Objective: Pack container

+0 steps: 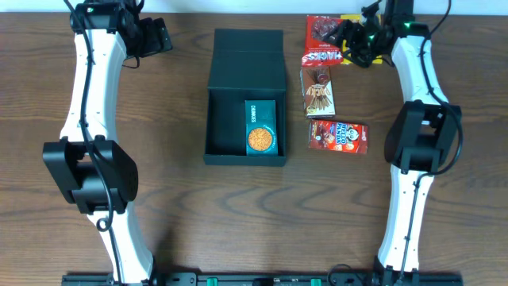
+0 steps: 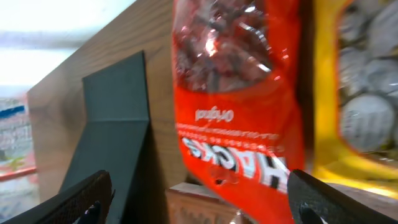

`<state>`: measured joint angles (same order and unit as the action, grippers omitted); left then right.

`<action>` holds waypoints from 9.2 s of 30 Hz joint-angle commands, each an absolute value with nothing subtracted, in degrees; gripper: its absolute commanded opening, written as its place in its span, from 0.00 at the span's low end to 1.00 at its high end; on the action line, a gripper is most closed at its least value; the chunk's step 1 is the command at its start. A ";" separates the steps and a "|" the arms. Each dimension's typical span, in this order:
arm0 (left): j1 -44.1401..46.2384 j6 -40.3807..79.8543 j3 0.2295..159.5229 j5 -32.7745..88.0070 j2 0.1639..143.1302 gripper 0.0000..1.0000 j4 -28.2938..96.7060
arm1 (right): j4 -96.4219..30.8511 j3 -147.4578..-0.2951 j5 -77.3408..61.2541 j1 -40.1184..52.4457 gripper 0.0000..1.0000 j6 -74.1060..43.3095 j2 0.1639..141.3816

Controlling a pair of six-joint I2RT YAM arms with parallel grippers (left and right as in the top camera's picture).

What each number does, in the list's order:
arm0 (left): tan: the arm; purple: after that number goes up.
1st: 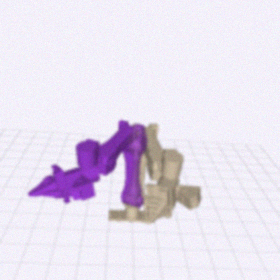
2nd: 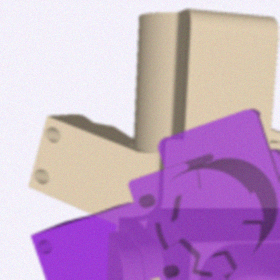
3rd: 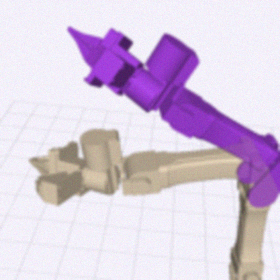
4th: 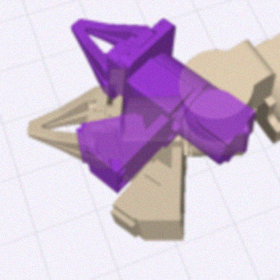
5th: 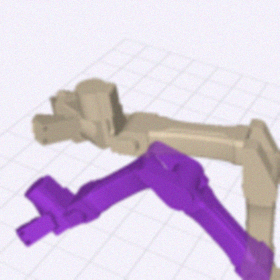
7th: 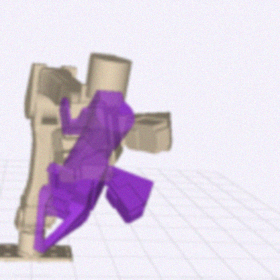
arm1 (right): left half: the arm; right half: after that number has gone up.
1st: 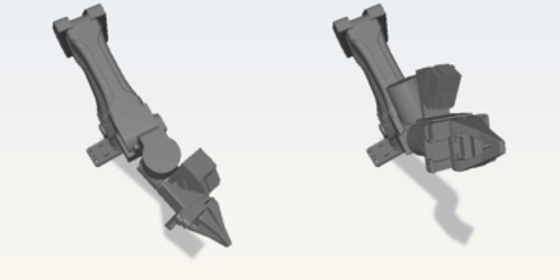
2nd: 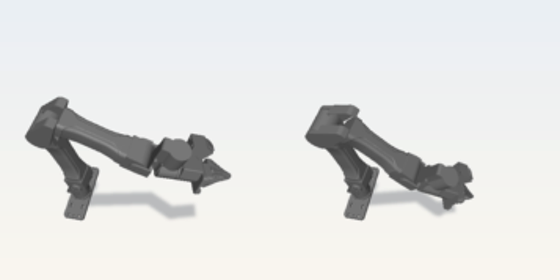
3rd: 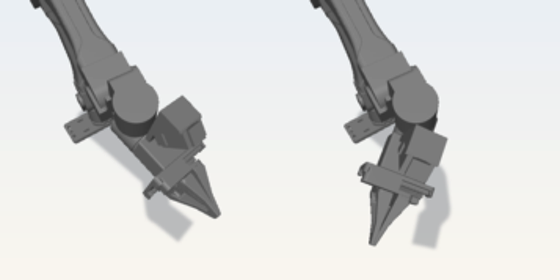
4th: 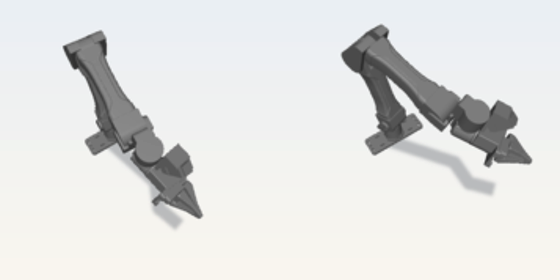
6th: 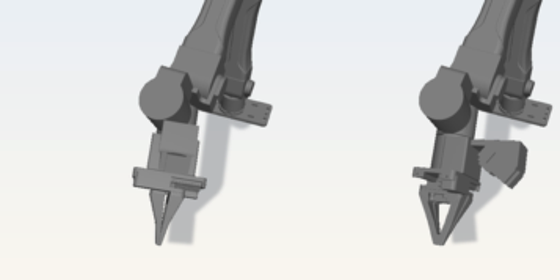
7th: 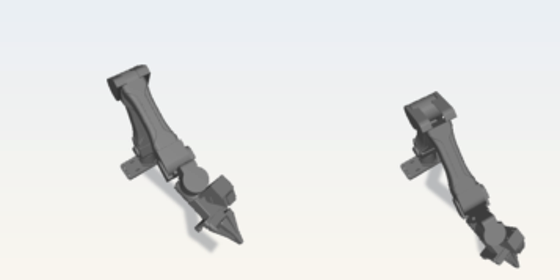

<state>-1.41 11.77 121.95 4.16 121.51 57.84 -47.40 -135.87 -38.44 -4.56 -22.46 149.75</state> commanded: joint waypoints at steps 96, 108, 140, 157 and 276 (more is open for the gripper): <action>-7.73 12.91 123.07 7.57 121.49 0.95 57.95 | -79.26 -134.58 -46.96 25.54 0.01 -1.89 131.28; -7.68 14.39 123.07 7.75 121.49 0.96 66.11 | -81.89 -132.31 -55.81 25.21 0.02 4.40 134.04; -7.70 11.53 123.07 7.75 121.49 0.95 66.13 | -74.91 -127.37 -49.19 28.75 0.01 3.44 132.33; -7.70 11.57 123.07 7.75 121.49 0.96 65.76 | -85.52 -127.39 -17.50 28.47 0.59 -3.16 132.33; -7.68 12.93 123.04 10.33 121.49 0.96 61.93 | -25.23 -119.57 -47.44 -17.02 0.64 -30.13 148.16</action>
<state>-7.51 12.23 121.95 10.17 121.51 61.87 -25.93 -120.09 -45.04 -17.08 -24.82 145.32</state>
